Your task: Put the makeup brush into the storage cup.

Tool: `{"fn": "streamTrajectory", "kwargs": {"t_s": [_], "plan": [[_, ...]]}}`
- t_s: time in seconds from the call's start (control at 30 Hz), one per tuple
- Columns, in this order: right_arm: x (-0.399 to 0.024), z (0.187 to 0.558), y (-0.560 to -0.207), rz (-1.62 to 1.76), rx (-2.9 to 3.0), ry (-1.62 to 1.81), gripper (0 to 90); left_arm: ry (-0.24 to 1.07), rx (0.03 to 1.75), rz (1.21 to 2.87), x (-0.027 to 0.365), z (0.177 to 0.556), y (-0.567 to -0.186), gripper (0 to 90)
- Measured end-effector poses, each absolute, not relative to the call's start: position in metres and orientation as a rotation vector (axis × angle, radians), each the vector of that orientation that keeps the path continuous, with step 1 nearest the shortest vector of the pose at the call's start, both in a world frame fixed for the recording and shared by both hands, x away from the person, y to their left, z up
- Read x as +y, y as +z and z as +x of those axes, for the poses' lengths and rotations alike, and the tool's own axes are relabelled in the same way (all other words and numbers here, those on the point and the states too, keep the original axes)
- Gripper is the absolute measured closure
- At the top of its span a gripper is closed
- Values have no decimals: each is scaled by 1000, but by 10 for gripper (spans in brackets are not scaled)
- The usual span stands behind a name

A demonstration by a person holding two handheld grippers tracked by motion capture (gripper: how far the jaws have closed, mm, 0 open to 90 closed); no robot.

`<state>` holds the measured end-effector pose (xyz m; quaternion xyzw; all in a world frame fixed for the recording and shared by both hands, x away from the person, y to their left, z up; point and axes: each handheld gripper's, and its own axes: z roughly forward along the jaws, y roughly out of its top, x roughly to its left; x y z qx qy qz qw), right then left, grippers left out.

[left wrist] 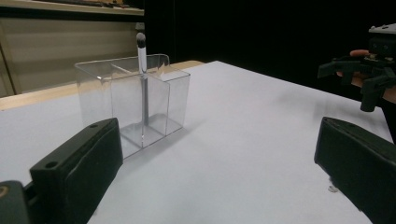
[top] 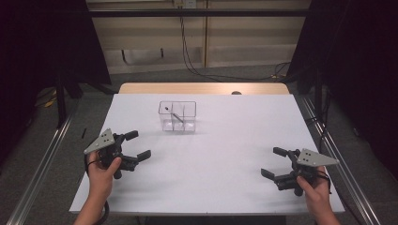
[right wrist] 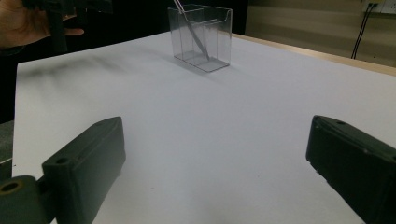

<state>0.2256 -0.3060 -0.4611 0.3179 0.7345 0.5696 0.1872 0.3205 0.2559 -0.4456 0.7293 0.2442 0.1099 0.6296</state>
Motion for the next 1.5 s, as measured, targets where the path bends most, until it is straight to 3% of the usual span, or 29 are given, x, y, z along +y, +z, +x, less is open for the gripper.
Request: {"fn": "streamTrajectory", "kwargs": {"t_s": [1.5], "plan": [[-305,232,-460,893,2063,1609,44,289,560,1710,272,303,-447,11]]}}
